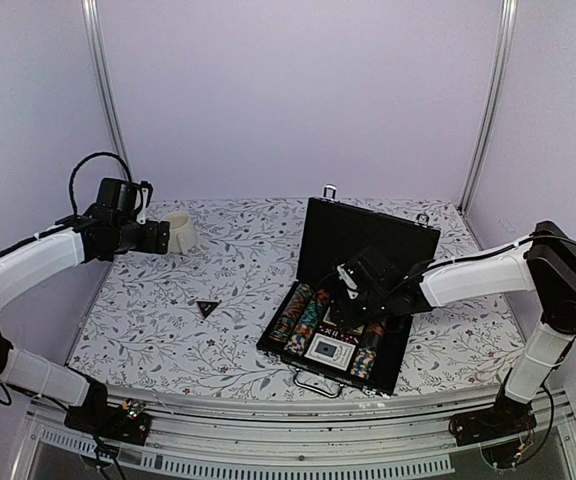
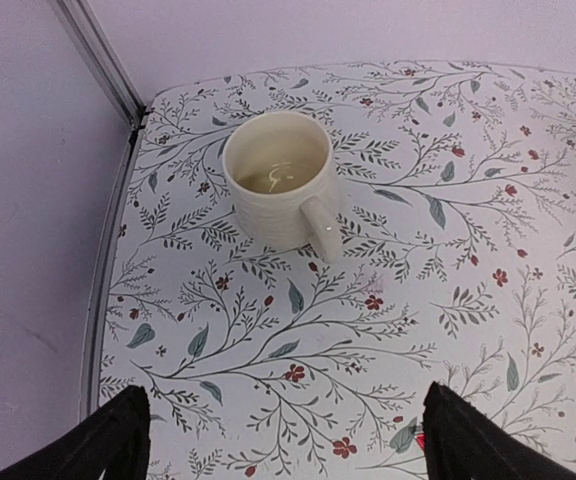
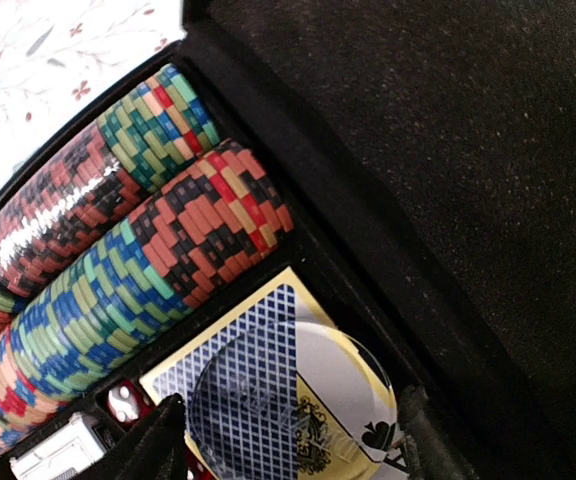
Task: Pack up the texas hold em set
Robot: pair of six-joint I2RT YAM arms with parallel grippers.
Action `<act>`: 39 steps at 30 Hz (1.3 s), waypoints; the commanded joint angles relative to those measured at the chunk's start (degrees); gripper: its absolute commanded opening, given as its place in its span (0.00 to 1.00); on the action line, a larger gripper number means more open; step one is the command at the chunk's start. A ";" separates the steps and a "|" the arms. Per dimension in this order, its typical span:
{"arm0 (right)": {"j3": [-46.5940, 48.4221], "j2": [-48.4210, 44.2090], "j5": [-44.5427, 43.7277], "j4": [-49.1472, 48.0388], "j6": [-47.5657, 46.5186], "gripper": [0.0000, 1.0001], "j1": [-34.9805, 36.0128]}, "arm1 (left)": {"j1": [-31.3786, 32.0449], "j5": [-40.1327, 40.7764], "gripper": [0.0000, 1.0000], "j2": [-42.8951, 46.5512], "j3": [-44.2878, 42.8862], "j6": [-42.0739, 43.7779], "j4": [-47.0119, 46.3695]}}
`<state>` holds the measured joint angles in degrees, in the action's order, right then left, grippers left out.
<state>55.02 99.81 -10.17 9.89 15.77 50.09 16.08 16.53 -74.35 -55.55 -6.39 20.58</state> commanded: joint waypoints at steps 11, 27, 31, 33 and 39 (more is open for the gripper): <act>6.87 -9.07 1.27 6.10 -4.06 0.85 3.08 | 1.24 1.56 0.95 0.32 -0.07 0.64 0.17; 44.74 27.92 7.84 4.56 -4.15 0.86 15.70 | 2.03 8.89 0.94 10.60 3.43 1.85 -4.46; 54.13 36.83 4.73 7.97 -5.35 0.87 16.51 | 2.03 9.29 0.94 10.79 3.34 1.84 -4.37; 57.43 39.72 3.96 8.54 -6.64 0.89 16.98 | 2.09 9.22 0.95 10.87 3.32 1.82 -4.39; 62.07 44.10 3.44 8.87 -8.20 1.00 17.01 | 2.05 8.53 0.95 10.84 3.17 1.82 -4.41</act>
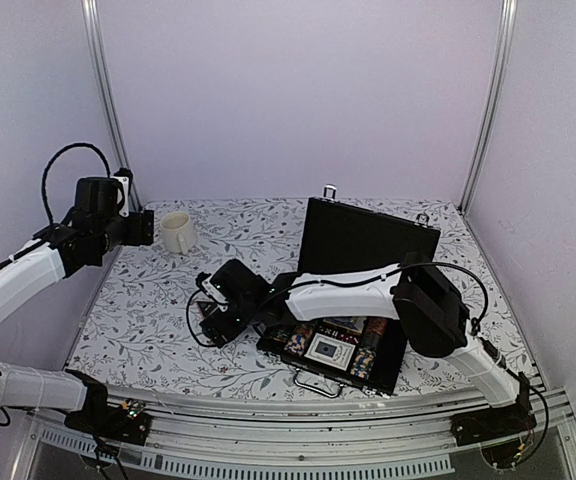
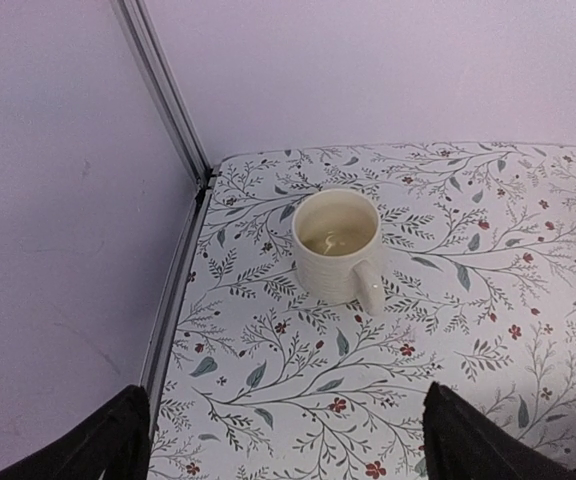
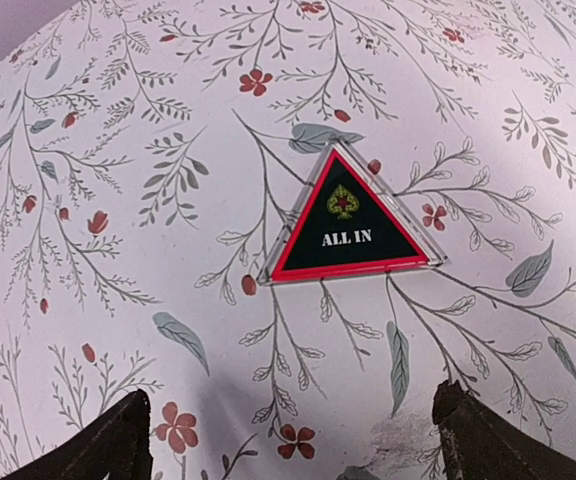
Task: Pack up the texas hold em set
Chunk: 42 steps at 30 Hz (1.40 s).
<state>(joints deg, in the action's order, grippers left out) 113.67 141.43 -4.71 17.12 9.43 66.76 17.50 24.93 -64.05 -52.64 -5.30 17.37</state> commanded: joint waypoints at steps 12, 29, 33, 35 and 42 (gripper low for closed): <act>9.79 9.49 -0.45 1.86 -2.90 0.99 -0.18 | 0.69 -0.32 0.95 0.35 0.25 0.75 -1.00; 15.51 15.95 0.95 0.23 -3.39 0.97 -2.16 | 0.63 -0.25 0.95 0.33 0.17 0.86 -0.89; 15.46 16.61 0.81 -0.14 -4.28 0.93 -2.28 | 0.62 -0.30 0.95 0.33 0.17 0.90 -0.99; 15.59 16.97 0.32 -0.36 -4.86 0.93 -2.41 | 0.69 -0.36 0.95 0.27 0.17 0.91 -0.94; 16.10 18.12 0.85 -1.23 -5.05 0.96 -3.31 | 0.66 -0.58 0.95 0.24 0.17 0.98 -0.91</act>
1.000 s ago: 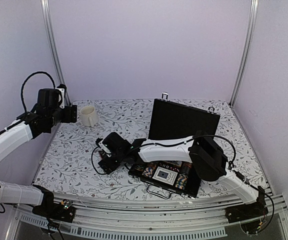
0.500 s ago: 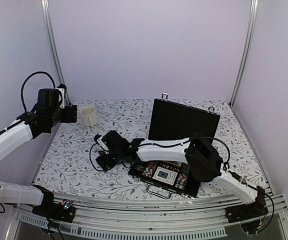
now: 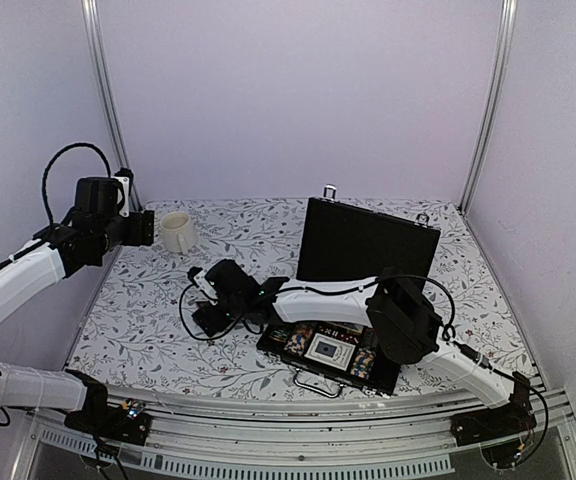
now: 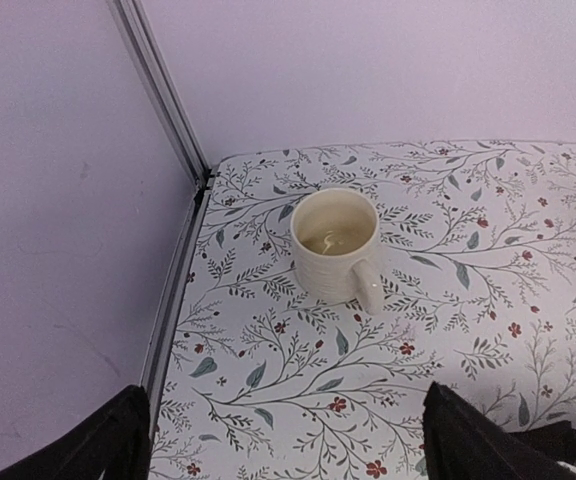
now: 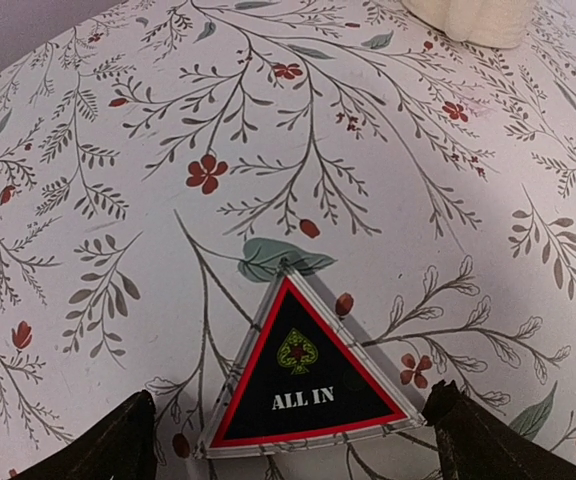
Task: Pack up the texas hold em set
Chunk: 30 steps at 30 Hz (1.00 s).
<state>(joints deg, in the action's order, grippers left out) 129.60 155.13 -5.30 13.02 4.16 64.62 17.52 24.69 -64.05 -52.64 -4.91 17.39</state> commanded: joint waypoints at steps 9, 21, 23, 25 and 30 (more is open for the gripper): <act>0.48 5.31 1.77 1.77 0.20 0.78 -1.43 | 0.59 -0.92 0.95 1.03 0.08 0.54 -1.09; -4.11 1.00 5.02 0.98 0.90 0.55 -1.26 | 0.64 -0.61 0.95 0.03 0.17 0.69 -0.95; -7.10 -0.91 4.96 0.88 1.02 0.53 -0.96 | 0.59 -0.69 0.95 -0.17 0.13 0.68 -0.95; -10.15 -3.19 4.89 0.66 1.02 0.52 -0.54 | 0.59 -0.87 0.95 -0.35 0.08 0.69 -0.93; -21.10 -11.67 6.25 -1.72 2.12 0.50 0.90 | 0.59 -0.69 0.95 -0.57 0.17 0.68 -0.95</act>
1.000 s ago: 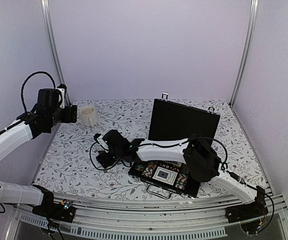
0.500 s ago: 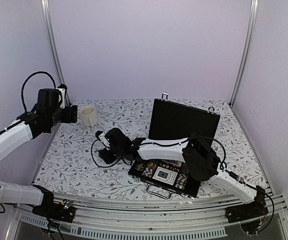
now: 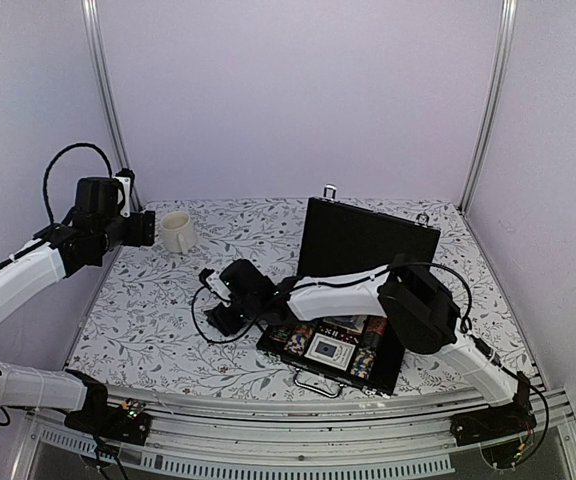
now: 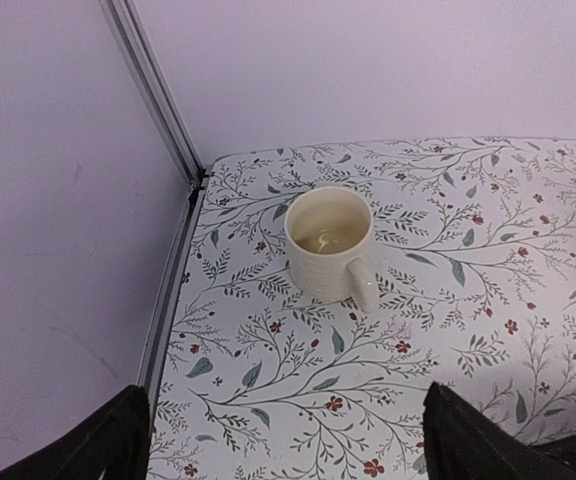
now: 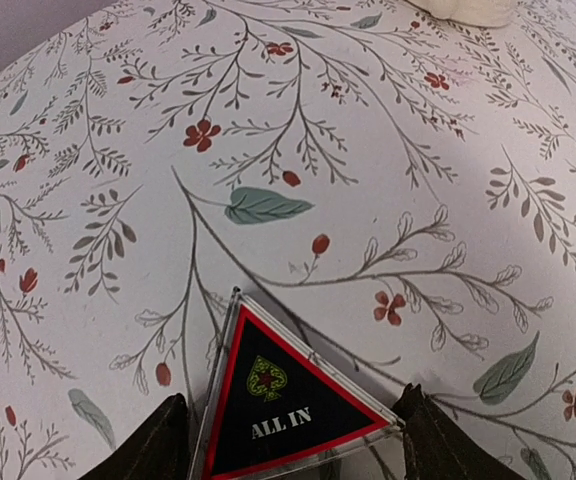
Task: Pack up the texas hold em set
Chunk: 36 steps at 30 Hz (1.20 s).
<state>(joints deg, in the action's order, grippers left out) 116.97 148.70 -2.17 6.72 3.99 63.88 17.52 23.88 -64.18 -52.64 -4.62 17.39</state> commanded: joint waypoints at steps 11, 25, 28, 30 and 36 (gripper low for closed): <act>-34.32 -25.47 5.96 -0.51 6.75 0.49 4.83 | 0.66 0.14 0.95 -0.42 0.17 0.41 -0.83; -39.21 -37.17 4.17 -1.70 7.68 0.47 5.56 | 0.62 0.33 0.95 -0.92 0.30 0.40 -0.79; -41.60 -42.01 2.95 -2.24 8.26 0.47 5.57 | 0.60 0.62 0.95 -1.15 0.35 0.40 -0.86; -43.96 -45.64 1.70 -2.66 8.25 0.47 5.44 | 0.59 0.89 0.95 -1.21 0.35 0.40 -0.81; -56.38 -55.01 2.98 -2.76 9.05 0.47 0.70 | 0.72 2.20 0.94 -0.77 0.91 0.46 -1.36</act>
<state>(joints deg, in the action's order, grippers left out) 67.94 98.63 1.08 4.34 11.79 68.18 17.52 24.82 -65.01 -52.60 -4.54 17.37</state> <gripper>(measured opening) 0.664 0.946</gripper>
